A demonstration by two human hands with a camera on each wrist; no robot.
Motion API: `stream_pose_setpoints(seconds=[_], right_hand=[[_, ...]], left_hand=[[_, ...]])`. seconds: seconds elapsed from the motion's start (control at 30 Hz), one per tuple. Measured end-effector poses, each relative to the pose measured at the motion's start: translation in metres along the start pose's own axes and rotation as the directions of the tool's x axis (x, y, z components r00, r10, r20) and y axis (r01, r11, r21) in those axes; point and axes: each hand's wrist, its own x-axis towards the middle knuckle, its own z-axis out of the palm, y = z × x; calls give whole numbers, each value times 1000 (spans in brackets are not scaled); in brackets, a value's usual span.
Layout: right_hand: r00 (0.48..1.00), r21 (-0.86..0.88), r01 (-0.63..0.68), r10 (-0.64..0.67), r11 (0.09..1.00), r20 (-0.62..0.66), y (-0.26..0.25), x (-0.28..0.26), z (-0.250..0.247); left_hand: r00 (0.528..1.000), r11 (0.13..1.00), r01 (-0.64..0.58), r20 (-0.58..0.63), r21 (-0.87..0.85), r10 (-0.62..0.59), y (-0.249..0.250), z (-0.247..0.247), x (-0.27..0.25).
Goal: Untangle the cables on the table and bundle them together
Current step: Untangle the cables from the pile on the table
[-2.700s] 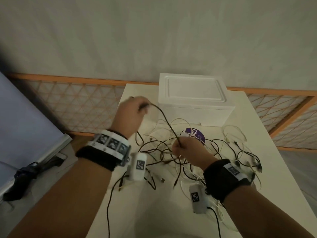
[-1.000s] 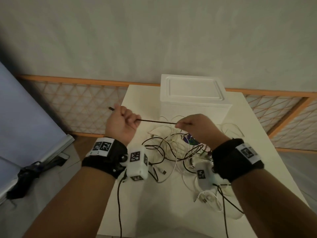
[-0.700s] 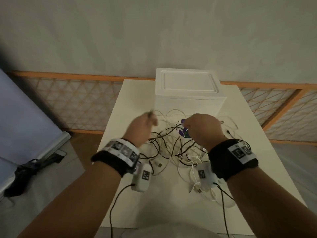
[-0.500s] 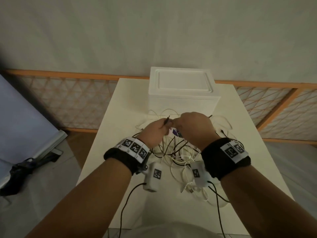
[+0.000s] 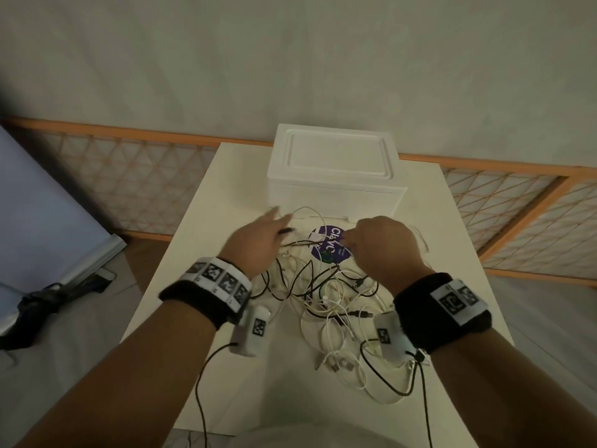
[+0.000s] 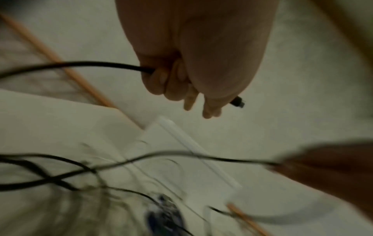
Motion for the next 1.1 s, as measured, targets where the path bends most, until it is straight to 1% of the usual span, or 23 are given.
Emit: stream_pose_setpoints(seconds=[0.03, 0.07, 0.1, 0.13, 0.2, 0.23, 0.3, 0.37, 0.43, 0.5, 0.53, 0.63, 0.7, 0.77, 0.83, 0.9, 0.93, 0.97, 1.03, 1.07, 1.1], right_hand=[[999, 6, 42, -42, 999, -1, -8, 1, -1], [997, 26, 79, -78, 997, -24, -14, 2, -2], [993, 44, 105, -103, 993, -50, -16, 4, -3], [992, 49, 122, -119, 991, -47, -15, 5, -4], [990, 68, 135, -133, 988, -37, 0, 6, -1], [994, 106, 107, -106, 989, -18, 14, 4, 0], [999, 194, -35, 40, 980, -23, 51, -3, -3], [986, 209, -163, 169, 964, -11, 84, -14, -3], [981, 122, -192, 195, 974, -16, 99, -18, 6], [981, 56, -173, 177, 983, -75, 99, -17, 17], [979, 38, -170, 173, 985, -108, 99, -17, 21], [958, 36, -217, 220, 976, -186, 119, -27, 29], [942, 59, -257, 264, 965, -206, 141, -41, 37], [923, 70, -338, 345, 939, -170, 165, -58, 48], [886, 74, -447, 452, 892, -103, 188, -74, 60], [845, 20, -534, 534, 845, -36, 208, -90, 72], [822, -22, -569, 569, 822, 21, 213, -97, 77], [797, -67, -594, 597, 802, 88, 215, -100, 81], [749, -125, -612, 623, 781, 227, 207, -98, 80], [746, -142, -593, 607, 793, 274, 198, -91, 78], [770, -154, -545, 565, 824, 298, 187, -81, 75]], left_hand=[[998, 996, -60, 33, -59, 62, 18, 4, 1], [991, 988, -94, 86, -122, 105, 33, 9, 1], [985, 981, -114, 110, -159, 133, 45, 14, 0], [985, 980, -122, 99, -156, 138, 48, 19, 0], [992, 992, -116, 47, -51, 118, 38, 16, 0], [995, 996, -91, 32, -10, 91, 25, 10, 0], [1000, 999, 19, 6, -28, -19, -13, -5, -3], [992, 992, 124, -5, -14, -124, -52, -20, -11], [986, 985, 166, 19, 52, -167, -73, -24, -17], [979, 978, 199, 24, 62, -200, -77, -20, -18], [979, 977, 205, 5, 57, -205, -75, -18, -18], [973, 970, 231, -35, 71, -229, -71, -17, -20], [978, 974, 210, -32, 90, -208, -65, -17, -22], [986, 981, 165, -29, 105, -163, -52, -16, -20], [991, 987, 135, -23, 83, -134, -43, -15, -16], [993, 993, 110, 32, 49, -112, -42, -13, -15], [994, 995, 95, 46, 18, -95, -43, -12, -16], [994, 995, 98, 45, -37, -96, -42, -12, -17], [992, 966, 123, 2, -226, -126, -27, -11, -18], [988, 931, 128, -36, -342, -150, -16, -9, -17], [981, 874, 128, -72, -468, -182, -4, -6, -16]])
